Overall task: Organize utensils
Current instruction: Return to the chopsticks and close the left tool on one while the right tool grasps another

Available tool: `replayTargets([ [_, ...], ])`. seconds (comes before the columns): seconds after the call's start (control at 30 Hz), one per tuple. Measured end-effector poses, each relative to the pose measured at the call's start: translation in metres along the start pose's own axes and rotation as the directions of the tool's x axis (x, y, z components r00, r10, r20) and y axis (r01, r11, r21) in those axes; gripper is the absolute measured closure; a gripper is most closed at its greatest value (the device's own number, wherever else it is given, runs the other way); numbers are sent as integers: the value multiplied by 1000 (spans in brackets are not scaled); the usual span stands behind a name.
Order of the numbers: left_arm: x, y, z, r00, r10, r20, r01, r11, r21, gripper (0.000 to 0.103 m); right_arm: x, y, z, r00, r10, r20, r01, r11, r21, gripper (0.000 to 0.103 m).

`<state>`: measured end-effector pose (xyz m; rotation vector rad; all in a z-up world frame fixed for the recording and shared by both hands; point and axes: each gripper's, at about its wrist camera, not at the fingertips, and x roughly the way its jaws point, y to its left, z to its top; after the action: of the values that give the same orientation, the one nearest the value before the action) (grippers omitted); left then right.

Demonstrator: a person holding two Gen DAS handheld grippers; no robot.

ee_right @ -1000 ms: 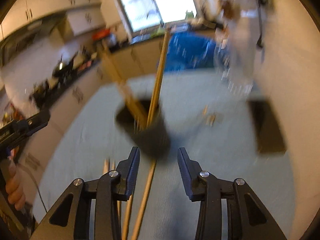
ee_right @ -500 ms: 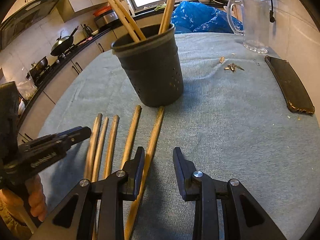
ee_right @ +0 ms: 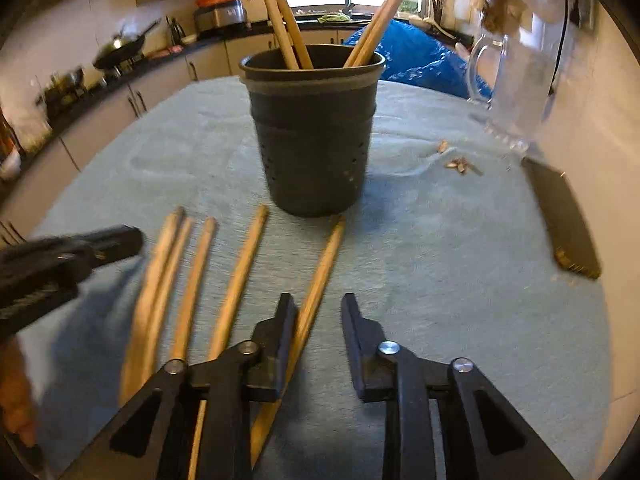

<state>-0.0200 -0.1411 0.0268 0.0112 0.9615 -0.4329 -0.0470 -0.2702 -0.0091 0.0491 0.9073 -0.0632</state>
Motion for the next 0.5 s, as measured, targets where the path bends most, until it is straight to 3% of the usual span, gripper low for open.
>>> replayTargets([
  [0.3, 8, -35, 20, 995, -85, -50, 87, 995, 53, 93, -13, -44, -12, 999, -23, -32, 26, 995, 98, 90],
  [0.5, 52, -66, 37, 989, 10, -146, 8, 993, 122, 93, -23, -57, -24, 999, -8, -35, 12, 990, 141, 92],
])
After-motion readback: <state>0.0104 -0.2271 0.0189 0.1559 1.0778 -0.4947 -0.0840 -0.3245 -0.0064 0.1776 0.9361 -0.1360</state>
